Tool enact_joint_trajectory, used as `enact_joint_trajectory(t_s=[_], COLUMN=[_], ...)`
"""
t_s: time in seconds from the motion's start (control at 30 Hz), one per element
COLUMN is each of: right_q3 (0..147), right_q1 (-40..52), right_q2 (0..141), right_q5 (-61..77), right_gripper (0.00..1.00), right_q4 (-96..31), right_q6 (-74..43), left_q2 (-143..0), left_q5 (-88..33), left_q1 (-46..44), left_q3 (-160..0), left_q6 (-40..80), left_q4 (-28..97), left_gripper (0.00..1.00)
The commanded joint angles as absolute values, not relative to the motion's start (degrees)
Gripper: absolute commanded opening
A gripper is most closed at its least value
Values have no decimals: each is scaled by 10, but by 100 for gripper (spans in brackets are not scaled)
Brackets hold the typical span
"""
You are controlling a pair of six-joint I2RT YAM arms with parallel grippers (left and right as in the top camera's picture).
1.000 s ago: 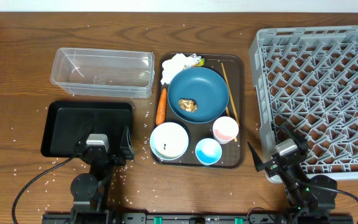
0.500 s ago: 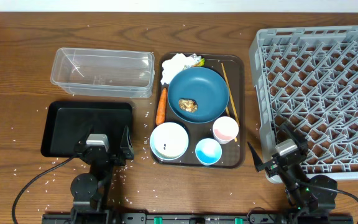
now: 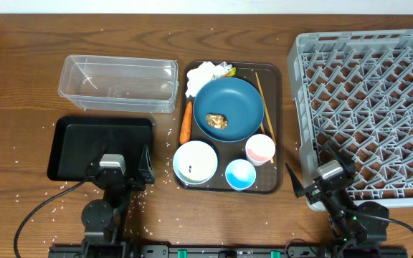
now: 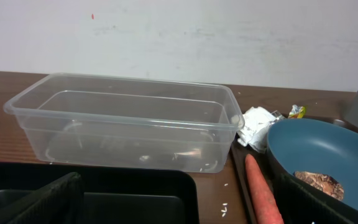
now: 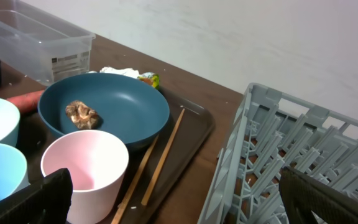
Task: Sort waste into correct bins and load items into the dishwasher rack
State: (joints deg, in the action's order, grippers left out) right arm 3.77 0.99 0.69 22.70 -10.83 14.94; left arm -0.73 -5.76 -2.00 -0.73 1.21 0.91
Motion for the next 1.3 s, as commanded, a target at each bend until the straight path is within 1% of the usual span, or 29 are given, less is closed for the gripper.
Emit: enact_joint_trajectory(t_s=[0.0, 0.5, 0.63, 0.8, 0.9, 0.97, 1.1, 1.27], right_q3=[35, 35, 35, 41, 66, 91, 165, 307], right_q1=[14, 14, 14, 14, 15, 15, 15, 15], right_q2=[3, 3, 3, 3, 3, 7, 44, 182], right_q5=[227, 228, 247, 289, 314, 316, 308, 299], right_gripper=[99, 99, 99, 99, 99, 99, 99, 99], right_q4=[-107, -107, -95, -39, -21, -33, -72, -164], right_q6=[142, 141, 138, 49, -22, -34, -34, -34], left_q2=[-2, -2, -2, -2, -5, -19, -94, -282], left_q5=[-68, -71, -87, -159, -161, -161, -166, -199], left_q1=[-22, -22, -22, -22, -22, -22, -22, -22], left_q3=[-2, -2, -3, -20, -54, -93, -209, -410], left_q6=[4, 8, 36, 69, 110, 114, 117, 117], left_q4=[34, 32, -11, -55, -50, -32, 72, 220], left_gripper=[98, 98, 98, 98, 98, 98, 98, 98])
